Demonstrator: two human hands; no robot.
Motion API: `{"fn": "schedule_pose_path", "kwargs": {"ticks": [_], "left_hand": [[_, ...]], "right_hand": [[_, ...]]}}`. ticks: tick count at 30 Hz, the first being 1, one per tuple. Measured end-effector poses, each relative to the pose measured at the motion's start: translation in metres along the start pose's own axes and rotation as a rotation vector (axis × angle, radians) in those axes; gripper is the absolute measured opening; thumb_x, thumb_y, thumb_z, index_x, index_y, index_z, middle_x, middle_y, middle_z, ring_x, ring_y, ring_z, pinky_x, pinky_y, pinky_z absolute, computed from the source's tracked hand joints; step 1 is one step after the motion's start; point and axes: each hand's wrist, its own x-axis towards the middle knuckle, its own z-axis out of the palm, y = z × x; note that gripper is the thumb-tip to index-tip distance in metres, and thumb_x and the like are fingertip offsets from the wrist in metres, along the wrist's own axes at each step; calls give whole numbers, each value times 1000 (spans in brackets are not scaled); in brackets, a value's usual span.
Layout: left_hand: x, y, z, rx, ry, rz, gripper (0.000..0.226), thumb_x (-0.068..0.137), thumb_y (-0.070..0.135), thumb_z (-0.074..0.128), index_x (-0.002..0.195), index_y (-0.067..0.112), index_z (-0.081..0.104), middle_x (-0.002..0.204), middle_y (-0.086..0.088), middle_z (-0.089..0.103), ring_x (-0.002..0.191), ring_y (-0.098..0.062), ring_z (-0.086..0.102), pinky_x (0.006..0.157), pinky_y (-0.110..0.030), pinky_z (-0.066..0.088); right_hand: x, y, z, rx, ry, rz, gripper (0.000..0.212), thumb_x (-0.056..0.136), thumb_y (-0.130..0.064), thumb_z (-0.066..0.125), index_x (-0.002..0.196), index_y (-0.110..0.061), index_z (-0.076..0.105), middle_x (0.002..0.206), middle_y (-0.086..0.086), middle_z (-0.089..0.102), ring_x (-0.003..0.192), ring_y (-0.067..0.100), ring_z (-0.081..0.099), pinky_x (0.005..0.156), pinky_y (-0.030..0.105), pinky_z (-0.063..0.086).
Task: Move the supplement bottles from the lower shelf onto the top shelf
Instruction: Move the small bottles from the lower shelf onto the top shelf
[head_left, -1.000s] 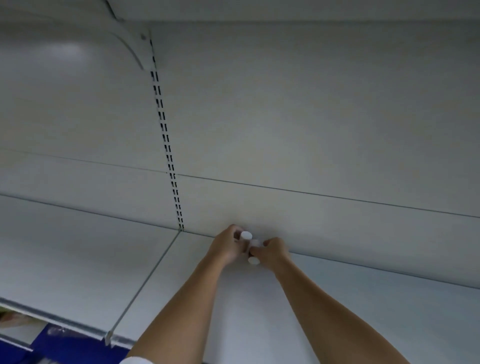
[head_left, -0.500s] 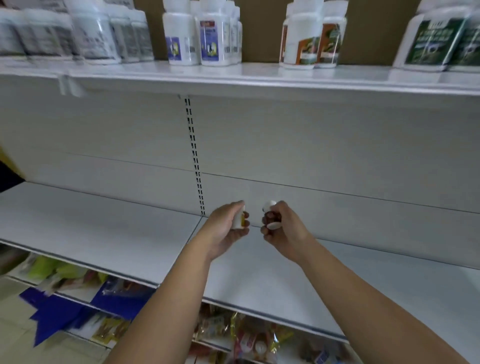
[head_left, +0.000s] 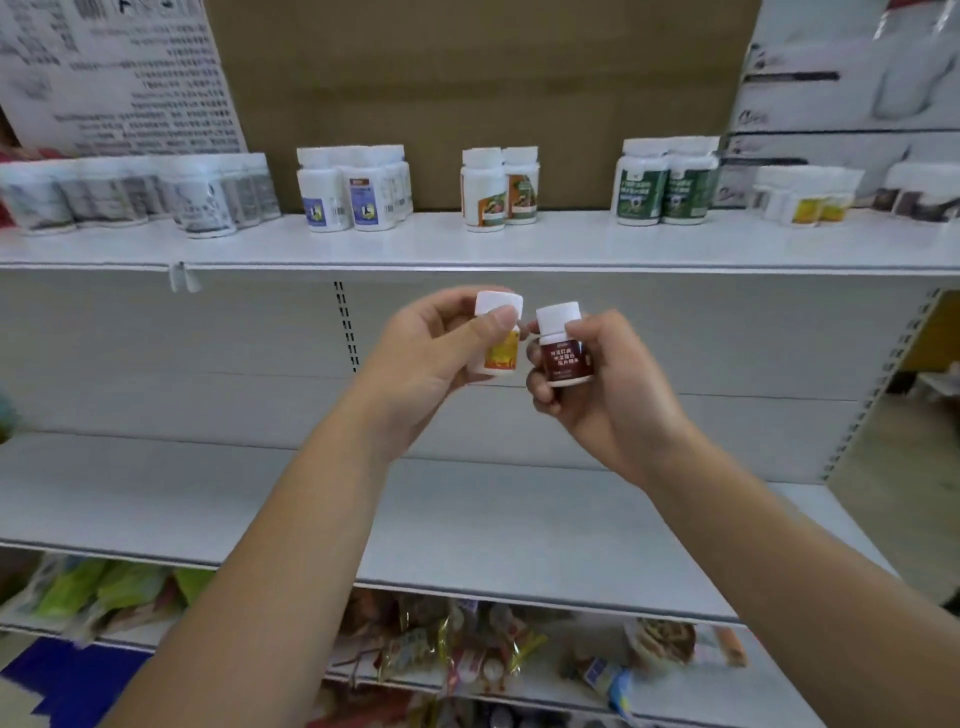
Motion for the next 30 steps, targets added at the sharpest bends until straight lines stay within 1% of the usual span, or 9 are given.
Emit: {"fn": "schedule_pose_path", "kwargs": {"ticks": [5,10,12,14,18,21,23,26,30], "left_hand": [[13,33,39,29,-77,82,34,69,26,71,102,18,69,92,-3,71,82,-14,66,79,-30,54],[44,47,84,166,-100,130,40,64,34,74,102,22,71,95,0,75,91,-16,71,83,-35,56],[60,51,107,241,-110,150,45,60,38,75,103,23,71,96,0,76,94,-18,72,88,-37,55],[78,52,131,295,-123,177,42,60,39,78,100,24,73,97,-1,76,96,-20,72,93,-40,54],[115,49,177,380,-162,218,37,64,33,86,97,24,74,99,-3,76,97,-22,71,92,-43,55],[140,47,207,436,-195,218,38,59,33,80,96,24,73,97,3,76,93,-17,72,87,-36,58],[157,44,224,478,-226,183,31,66,24,80,96,24,72,92,8,76,86,-9,72,77,-24,58],[183,36,245,638,-255,135,28,79,17,78,104,23,70,92,5,72,73,2,68,61,-6,49],[211,25,262,765,-237,92,38,79,16,79,114,19,67,98,-3,69,78,-7,65,61,-9,51]], "right_hand": [[-21,-63,-25,-73,43,-155,26,74,-24,47,92,-9,58,72,7,48,54,19,44,56,29,32],[-30,-115,-71,-199,172,-226,11,93,-11,43,85,-9,51,75,7,48,56,21,51,55,30,39],[-33,-135,-98,-319,176,-286,17,93,-11,48,82,-15,60,70,1,60,66,21,59,63,32,46],[-36,-157,-130,-457,144,-343,10,85,-19,57,83,-21,66,74,-4,68,78,19,63,78,37,49],[-35,-201,-195,-718,209,-355,16,83,-26,65,99,-21,66,90,-2,73,90,18,70,102,52,44],[-28,-224,-237,-836,248,-321,20,90,-20,64,109,-25,61,93,-1,73,90,19,71,101,49,47],[-22,-235,-258,-1002,256,-286,30,89,-20,65,117,-29,57,98,4,72,90,20,71,97,42,50],[-14,-247,-281,-1245,240,-220,32,87,-25,67,116,-34,57,95,-1,68,89,18,68,88,32,52],[-5,-258,-303,-1343,248,-194,34,84,-26,71,115,-30,59,97,-6,65,88,15,67,89,31,51]]}}
